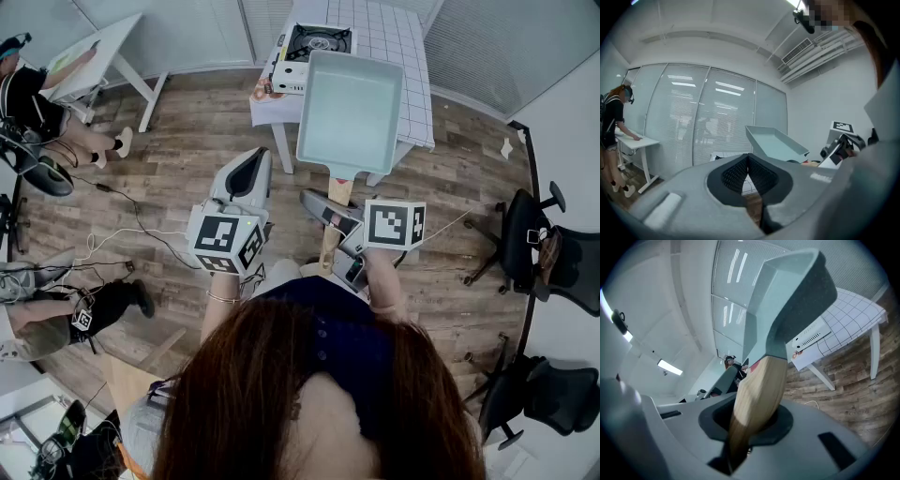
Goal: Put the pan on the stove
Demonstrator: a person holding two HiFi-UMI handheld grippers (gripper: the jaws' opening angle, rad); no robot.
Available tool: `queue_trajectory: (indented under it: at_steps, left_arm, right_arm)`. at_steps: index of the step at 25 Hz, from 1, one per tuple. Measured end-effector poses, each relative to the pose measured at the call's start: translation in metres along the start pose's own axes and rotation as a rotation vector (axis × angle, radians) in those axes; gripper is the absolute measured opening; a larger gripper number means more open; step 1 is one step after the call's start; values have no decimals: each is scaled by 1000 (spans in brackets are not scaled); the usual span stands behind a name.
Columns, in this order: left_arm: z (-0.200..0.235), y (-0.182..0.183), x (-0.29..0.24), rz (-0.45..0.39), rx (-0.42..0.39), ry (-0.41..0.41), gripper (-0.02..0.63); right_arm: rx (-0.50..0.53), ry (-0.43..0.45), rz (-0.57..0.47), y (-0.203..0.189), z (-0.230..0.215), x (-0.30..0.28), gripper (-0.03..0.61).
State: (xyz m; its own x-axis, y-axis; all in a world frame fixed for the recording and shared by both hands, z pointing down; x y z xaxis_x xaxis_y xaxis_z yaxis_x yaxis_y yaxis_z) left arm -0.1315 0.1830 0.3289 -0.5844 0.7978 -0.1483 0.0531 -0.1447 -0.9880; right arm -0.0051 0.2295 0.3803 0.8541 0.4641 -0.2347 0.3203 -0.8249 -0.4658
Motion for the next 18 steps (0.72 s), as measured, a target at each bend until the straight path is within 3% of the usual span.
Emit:
queue_trajectory:
  at_steps: [18]
  left_arm:
    - [-2, 0, -2, -3, -1, -13, 9]
  right_arm:
    - [21, -15, -4, 0, 2, 1, 71]
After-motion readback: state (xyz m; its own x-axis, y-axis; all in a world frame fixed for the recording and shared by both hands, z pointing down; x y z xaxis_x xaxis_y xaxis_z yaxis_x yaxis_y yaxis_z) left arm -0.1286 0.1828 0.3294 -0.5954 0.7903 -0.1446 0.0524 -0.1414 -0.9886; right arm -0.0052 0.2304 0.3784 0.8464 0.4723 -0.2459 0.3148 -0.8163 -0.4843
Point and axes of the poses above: the fingertips, and each gripper's own axes: x backward along the fingers, z to its left, y out of its top, the point moved 5 cm from there along x, backward along the fingers, and after that the axes turned 4 degrees about z, right-handed, at the moved point
